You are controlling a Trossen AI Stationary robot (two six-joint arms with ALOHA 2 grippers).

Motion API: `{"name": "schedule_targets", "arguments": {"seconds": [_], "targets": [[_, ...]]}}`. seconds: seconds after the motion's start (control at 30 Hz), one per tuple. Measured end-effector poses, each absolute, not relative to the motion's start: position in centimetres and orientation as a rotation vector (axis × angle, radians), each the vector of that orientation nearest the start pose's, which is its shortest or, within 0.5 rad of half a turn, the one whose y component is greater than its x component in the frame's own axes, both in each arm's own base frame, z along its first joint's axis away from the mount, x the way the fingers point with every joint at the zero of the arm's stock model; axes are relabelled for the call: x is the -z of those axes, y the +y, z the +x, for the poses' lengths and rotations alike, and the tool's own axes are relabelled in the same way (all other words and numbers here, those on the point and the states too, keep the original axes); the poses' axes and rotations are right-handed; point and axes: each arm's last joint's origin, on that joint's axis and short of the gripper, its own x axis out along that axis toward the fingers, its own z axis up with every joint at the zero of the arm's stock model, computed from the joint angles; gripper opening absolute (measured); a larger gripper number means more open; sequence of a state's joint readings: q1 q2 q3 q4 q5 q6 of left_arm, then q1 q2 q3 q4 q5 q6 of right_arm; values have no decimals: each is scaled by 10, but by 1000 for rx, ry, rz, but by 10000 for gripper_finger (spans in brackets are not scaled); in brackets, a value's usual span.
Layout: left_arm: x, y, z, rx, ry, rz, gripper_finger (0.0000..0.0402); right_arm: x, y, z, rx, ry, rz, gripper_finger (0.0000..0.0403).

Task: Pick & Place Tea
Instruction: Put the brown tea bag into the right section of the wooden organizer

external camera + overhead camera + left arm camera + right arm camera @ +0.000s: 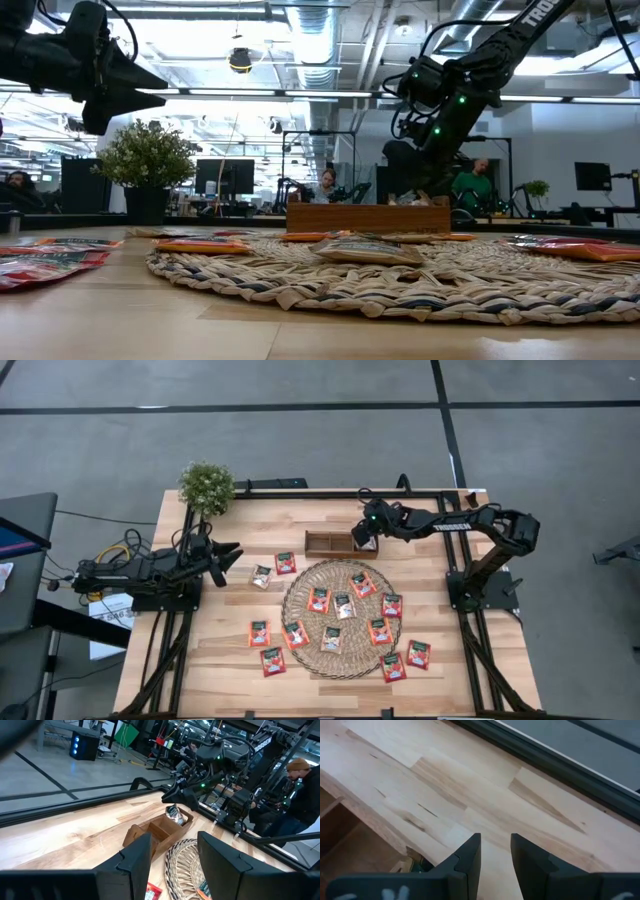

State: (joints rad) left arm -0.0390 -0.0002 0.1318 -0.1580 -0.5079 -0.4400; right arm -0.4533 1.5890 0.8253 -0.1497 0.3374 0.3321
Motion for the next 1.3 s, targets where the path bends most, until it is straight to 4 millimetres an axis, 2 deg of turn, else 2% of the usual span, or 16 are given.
{"name": "schedule_targets", "arguments": {"seconds": [0.27,0.4,0.67,1.0,1.1,1.3], "targets": [[-193,11,84,-466,-81,-423,151,-166,-140,267,881,812,343,97],[-193,11,84,-466,-80,-420,151,-168,-138,269,813,841,296,97],[-193,11,84,-467,-80,-420,151,-191,-145,281,659,864,243,97],[-193,11,84,-466,-80,-421,151,-217,-161,273,557,1027,255,97],[-193,11,84,-466,-80,-421,151,-226,-162,275,550,1024,245,97],[-193,11,84,-466,-80,-421,151,-233,-161,275,453,1073,191,97]]}}
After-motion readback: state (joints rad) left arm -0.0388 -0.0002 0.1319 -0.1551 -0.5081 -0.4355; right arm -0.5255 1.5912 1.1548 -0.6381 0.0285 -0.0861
